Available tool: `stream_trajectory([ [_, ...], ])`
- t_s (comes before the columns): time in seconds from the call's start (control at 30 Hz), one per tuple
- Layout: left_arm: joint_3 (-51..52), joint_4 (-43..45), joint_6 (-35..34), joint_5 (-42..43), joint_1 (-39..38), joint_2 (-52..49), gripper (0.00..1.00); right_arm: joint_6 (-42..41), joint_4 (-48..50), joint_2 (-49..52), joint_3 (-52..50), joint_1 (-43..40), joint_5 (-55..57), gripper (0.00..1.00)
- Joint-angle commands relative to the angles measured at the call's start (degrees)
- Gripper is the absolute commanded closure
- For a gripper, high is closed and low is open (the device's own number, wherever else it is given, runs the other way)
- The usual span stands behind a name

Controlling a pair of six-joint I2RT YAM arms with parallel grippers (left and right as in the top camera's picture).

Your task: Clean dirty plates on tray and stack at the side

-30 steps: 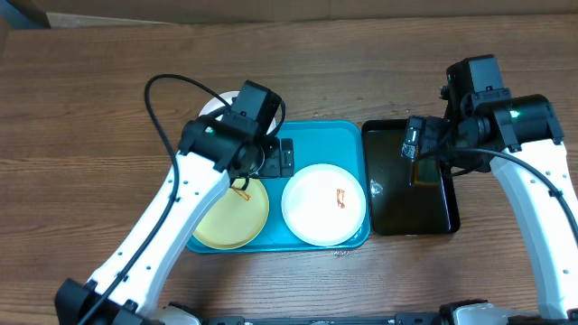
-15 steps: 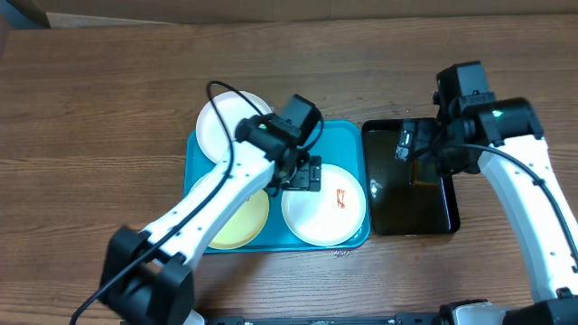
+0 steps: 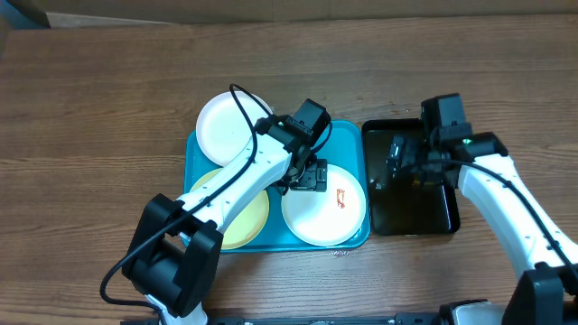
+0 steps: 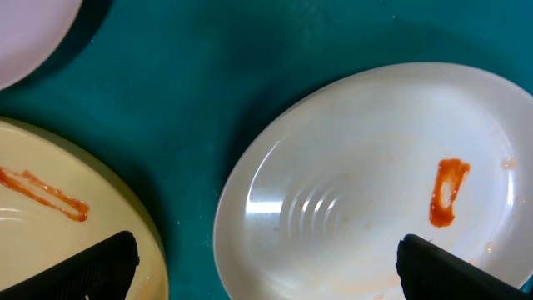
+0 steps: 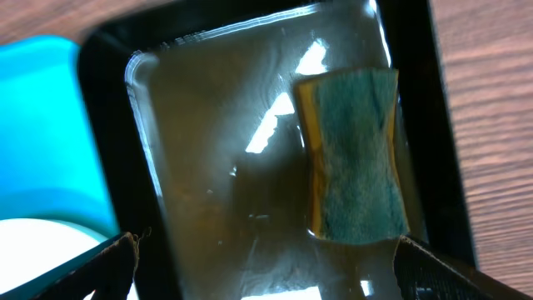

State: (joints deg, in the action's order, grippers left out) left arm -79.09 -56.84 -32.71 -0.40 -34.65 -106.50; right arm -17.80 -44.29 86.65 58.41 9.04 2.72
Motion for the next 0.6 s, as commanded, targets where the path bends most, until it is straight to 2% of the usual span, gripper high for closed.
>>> stream_trajectory([
  [0.0, 0.28, 1.36, -0.74, 0.48, -0.26, -0.74, 0.0, -0.24, 4.28, 0.28, -3.82, -0.07, 2.38, 0.0],
  [0.2, 0.28, 2.95, -0.68, 0.48, -0.28, -0.74, 0.0, -0.22, 9.03, 0.28, -5.9, -0.07, 5.88, 0.0],
  [0.57, 0.31, 3.19, -0.52, -0.07, -0.31, -0.76, 0.0, -0.2, 9.2, 0.15, -4.35, -0.07, 4.24, 0.0],
])
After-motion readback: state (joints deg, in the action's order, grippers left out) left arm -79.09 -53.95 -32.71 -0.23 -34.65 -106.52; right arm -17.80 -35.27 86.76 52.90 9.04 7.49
